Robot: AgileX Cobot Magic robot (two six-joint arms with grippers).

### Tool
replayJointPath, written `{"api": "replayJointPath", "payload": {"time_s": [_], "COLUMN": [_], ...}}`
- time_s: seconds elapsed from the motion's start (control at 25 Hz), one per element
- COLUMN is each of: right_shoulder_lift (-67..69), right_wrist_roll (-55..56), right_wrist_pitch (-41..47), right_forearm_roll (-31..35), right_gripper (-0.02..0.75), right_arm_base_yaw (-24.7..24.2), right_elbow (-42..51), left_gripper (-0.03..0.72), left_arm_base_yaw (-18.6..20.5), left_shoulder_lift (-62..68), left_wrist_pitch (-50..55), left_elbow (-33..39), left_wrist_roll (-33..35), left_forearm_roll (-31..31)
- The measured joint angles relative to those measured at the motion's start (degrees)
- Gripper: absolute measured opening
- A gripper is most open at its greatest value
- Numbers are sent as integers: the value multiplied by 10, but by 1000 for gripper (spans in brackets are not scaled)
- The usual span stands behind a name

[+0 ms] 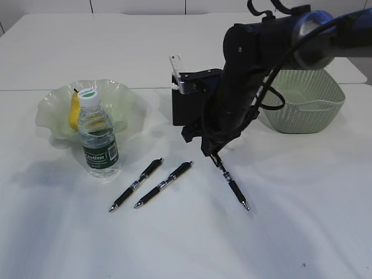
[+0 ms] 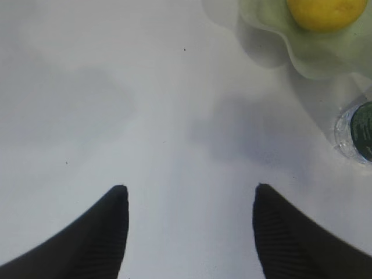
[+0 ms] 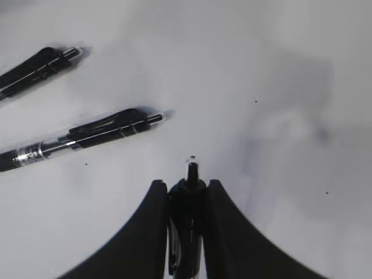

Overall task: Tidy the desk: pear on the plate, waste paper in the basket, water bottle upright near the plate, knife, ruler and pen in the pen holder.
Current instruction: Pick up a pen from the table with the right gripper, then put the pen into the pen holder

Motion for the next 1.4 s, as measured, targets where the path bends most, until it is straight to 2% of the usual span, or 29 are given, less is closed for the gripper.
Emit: {"api": "replayJointPath", "payload": {"time_s": [0.28, 0.4, 0.68, 1.08, 1.4], "right_shoulder_lift": [-104, -127, -128, -128, -127], "right_wrist_roll": [-36, -41, -45, -47, -45], "right_wrist_pitch": [-148, -212, -334, -481, -597], "right_forearm_roll": [0, 0, 1, 25, 27], "right_gripper": [105, 105, 105, 105, 105], "right_arm_base_yaw": [0, 0, 0, -43, -45], "right_elbow": [140, 172, 178, 179, 179], "left_gripper": [475, 475, 475, 475, 475], "left_arm_base_yaw": [0, 0, 0, 0, 0], "left_shoulder_lift": [0, 0, 0, 0, 0], "left_wrist_pitch": [11, 14, 24, 29, 42], "left_elbow": [0, 0, 0, 0, 0], "left_wrist_roll": [0, 0, 0, 0, 0], "left_forearm_roll": [0, 0, 0, 0, 0]}}
